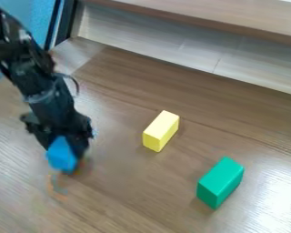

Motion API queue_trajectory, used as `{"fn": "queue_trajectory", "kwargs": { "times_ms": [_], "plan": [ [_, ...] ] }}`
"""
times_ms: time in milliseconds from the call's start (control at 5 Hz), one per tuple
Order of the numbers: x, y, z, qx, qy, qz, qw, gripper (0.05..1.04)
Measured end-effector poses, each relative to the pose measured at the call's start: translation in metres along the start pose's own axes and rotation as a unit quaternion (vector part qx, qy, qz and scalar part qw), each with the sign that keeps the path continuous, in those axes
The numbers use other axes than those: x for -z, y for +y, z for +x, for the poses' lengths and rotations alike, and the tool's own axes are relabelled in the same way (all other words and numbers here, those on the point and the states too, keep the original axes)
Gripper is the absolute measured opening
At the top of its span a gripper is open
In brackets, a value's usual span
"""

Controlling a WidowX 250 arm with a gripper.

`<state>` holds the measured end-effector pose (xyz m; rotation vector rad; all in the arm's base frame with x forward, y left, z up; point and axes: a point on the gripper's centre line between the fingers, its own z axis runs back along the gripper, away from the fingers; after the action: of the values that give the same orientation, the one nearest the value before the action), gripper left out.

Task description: Move the rectangle block from the middle to the left side of the table

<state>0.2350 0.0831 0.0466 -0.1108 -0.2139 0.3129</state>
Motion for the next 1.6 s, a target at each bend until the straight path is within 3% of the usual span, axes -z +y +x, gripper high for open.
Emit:
{"fn": "queue_trajectory", "kwargs": {
  "times_ms": [400,800,1200,1400,1600],
  "plan": [
    [0.002,0.022,0.045,-0.049,-0.009,0.007,0.9987,0.591],
    [0.025,0.018,0.058,-0.045,0.006,0.018,0.9988,0.591],
    [0.03,0.004,0.074,-0.039,-0.003,0.017,0.9991,0.591],
    [0.028,-0.001,0.079,-0.029,-0.006,0.019,0.9994,0.665],
    [0.03,0.002,0.074,-0.032,0.009,0.029,0.999,0.95]
  ]
}}
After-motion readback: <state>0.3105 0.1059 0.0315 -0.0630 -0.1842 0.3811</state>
